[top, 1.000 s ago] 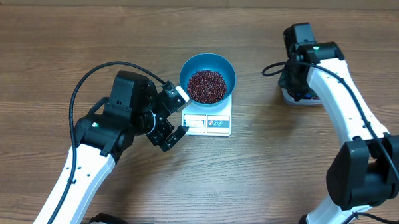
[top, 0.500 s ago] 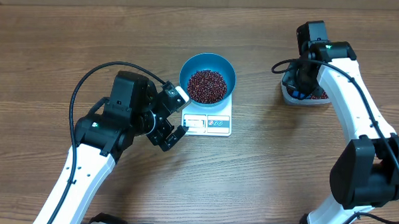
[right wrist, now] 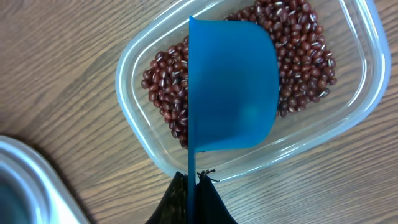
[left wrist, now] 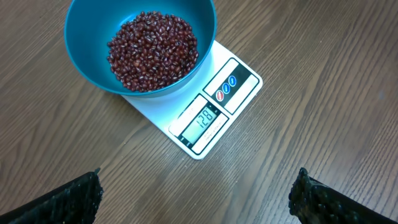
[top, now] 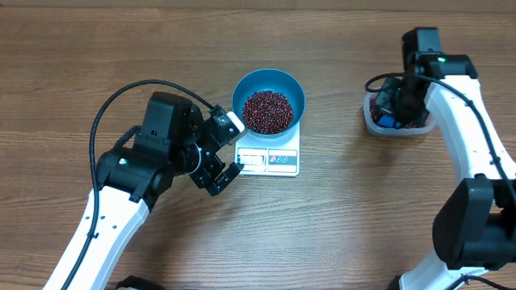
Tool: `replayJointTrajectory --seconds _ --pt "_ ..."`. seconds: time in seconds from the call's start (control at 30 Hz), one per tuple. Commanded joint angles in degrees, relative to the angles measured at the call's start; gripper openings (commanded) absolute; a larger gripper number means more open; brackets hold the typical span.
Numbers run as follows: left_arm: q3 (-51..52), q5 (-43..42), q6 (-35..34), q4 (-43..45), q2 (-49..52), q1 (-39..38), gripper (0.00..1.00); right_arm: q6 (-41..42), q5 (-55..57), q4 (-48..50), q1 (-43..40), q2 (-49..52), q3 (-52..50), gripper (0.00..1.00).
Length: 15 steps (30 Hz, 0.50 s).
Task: Scoop item into bowl and weigh 150g on scale
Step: 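Lower the scoop into the beans in the tub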
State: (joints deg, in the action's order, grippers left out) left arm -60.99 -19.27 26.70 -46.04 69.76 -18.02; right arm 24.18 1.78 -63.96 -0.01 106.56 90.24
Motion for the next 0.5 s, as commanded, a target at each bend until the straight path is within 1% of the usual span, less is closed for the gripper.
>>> replayJointTrajectory --seconds 0.0,0.17,0.27,0.47 --pt "0.5 0.2 -1.0 -0.1 -0.1 -0.3 1.00 -0.3 -5.5 0.1 -3.5 -1.8 -0.1 0.04" --pt "0.5 0.2 -1.0 0.0 -0.1 -0.3 1.00 -0.7 -6.0 -1.3 -6.3 -1.9 -0.1 0.04" --pt "0.5 0.2 -1.0 0.0 -0.1 -0.3 1.00 -2.4 -6.2 -3.0 -7.2 -2.7 0.8 0.04" --pt "0.5 0.2 -1.0 0.0 -0.1 -0.3 1.00 -3.7 -6.4 -3.8 -8.8 -7.0 2.1 0.04"
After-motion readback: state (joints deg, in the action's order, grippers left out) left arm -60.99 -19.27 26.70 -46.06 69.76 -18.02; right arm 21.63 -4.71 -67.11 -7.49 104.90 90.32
